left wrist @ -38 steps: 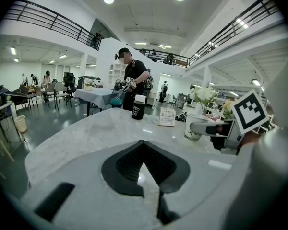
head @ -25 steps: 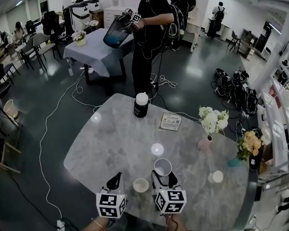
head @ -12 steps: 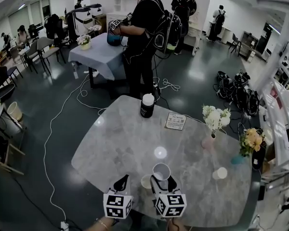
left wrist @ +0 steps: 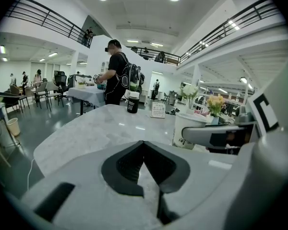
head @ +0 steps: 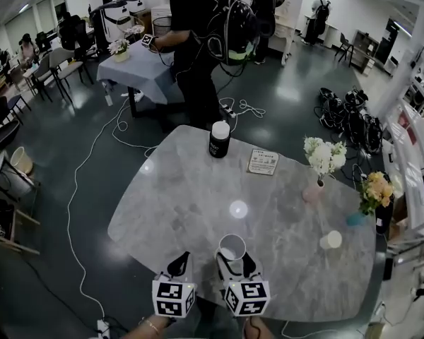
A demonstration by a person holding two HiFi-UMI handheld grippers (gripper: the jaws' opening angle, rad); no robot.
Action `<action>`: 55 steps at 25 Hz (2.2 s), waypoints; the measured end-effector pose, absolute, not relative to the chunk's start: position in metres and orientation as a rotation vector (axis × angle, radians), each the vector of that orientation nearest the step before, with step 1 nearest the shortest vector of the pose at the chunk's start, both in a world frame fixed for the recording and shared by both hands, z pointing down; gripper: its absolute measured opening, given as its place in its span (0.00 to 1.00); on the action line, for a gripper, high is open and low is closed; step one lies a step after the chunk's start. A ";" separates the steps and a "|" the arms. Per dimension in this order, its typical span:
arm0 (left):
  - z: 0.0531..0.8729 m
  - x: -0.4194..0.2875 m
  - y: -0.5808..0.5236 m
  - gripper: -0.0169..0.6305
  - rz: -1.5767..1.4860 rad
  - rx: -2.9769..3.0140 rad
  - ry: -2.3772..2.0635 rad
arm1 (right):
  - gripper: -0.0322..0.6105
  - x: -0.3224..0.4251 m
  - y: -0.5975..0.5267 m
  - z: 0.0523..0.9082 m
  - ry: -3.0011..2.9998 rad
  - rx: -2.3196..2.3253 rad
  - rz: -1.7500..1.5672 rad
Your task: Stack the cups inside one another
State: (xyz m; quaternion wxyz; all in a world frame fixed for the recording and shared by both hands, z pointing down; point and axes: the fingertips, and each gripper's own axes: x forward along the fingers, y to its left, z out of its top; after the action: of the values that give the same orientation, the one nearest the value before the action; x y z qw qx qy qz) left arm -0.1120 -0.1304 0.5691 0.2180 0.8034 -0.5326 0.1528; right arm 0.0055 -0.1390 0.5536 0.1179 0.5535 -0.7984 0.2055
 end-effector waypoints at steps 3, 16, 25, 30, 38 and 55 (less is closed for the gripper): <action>0.573 -0.116 -0.128 0.02 0.435 2.215 -1.469 | 0.44 0.003 -0.138 0.559 -2.324 1.618 0.610; 0.591 -0.120 -0.125 0.02 0.464 2.195 -1.439 | 0.44 0.004 -0.135 0.579 -2.274 1.617 0.615; 0.595 -0.115 -0.131 0.02 0.469 2.193 -1.416 | 0.46 0.004 -0.131 0.587 -2.216 1.610 0.607; 0.597 -0.114 -0.134 0.02 0.461 2.186 -1.409 | 0.48 0.000 -0.128 0.587 -2.210 1.578 0.620; 0.592 -0.103 -0.139 0.02 0.438 2.199 -1.392 | 0.49 0.006 -0.124 0.582 -2.197 1.587 0.623; 0.558 -0.094 -0.161 0.02 0.357 2.220 -1.434 | 0.48 0.029 -0.152 0.530 -2.241 1.630 0.537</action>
State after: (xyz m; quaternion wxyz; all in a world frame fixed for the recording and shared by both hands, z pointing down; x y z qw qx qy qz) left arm -0.0939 -0.1612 0.5579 0.2353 0.8090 -0.5226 0.1301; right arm 0.0295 -0.1525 0.5302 0.1590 0.5702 -0.7838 0.1878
